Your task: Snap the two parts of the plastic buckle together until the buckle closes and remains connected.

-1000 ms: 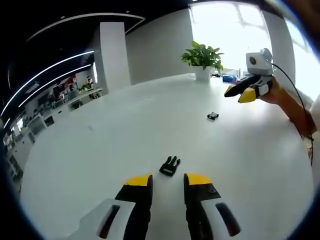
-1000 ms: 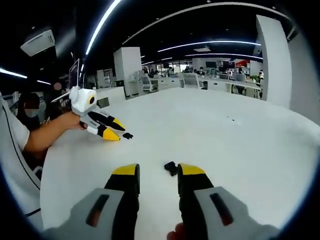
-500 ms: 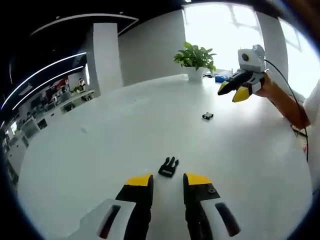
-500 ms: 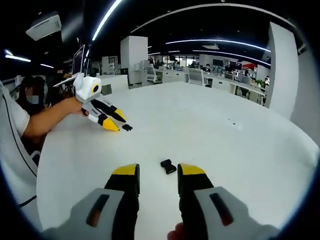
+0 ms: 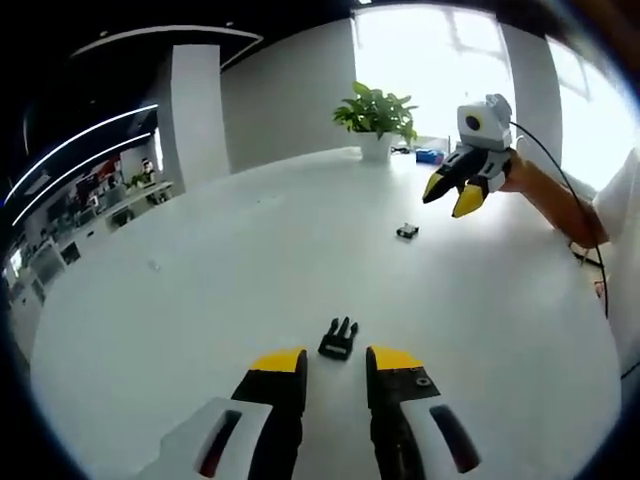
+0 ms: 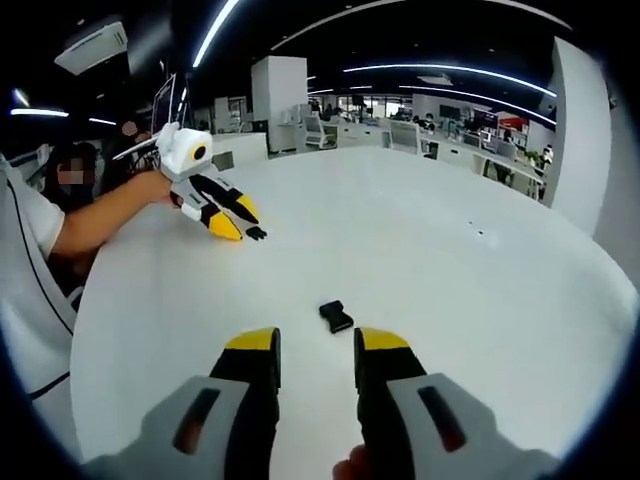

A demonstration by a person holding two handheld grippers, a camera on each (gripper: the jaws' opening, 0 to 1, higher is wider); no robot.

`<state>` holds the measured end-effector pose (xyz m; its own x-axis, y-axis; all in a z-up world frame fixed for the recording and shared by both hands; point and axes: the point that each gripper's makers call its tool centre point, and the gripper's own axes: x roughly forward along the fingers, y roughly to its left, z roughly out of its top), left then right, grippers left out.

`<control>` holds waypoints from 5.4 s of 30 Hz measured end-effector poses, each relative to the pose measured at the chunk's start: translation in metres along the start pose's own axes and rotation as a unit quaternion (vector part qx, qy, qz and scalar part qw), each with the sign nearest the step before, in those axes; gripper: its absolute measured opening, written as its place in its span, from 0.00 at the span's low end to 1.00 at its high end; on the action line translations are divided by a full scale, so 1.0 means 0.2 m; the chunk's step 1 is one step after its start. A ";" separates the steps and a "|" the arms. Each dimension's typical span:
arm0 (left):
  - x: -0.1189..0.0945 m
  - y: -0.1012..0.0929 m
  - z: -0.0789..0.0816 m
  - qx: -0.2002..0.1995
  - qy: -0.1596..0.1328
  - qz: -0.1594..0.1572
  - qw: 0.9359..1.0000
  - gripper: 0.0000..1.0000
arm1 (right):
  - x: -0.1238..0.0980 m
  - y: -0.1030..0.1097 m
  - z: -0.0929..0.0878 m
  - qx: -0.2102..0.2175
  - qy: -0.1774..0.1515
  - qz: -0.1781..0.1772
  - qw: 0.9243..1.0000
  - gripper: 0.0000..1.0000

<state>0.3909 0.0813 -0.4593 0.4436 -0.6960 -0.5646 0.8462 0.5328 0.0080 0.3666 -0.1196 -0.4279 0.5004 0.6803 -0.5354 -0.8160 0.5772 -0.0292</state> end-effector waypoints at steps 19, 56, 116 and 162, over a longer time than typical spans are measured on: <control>0.01 0.03 -0.01 0.005 0.002 -0.034 0.999 0.21 | 0.04 -0.02 -0.05 -0.024 0.029 0.029 0.999 0.30; 0.02 -0.02 0.01 0.017 0.006 -0.061 0.998 0.17 | 0.11 -0.09 -0.09 -0.047 0.041 0.054 0.997 0.26; 0.03 0.01 0.02 0.015 -0.008 -0.081 0.997 0.13 | 0.18 -0.08 -0.04 -0.072 0.011 0.109 0.991 0.15; 0.01 0.01 0.00 0.021 -0.016 -0.090 0.996 0.14 | 0.17 -0.06 -0.05 -0.078 0.007 0.114 0.990 0.17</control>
<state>0.3939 0.0802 -0.4603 0.2920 -0.7940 -0.5332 0.9243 0.3775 -0.0561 0.3901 -0.1081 -0.4539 0.2943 0.7784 -0.5545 -0.9429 0.3313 -0.0353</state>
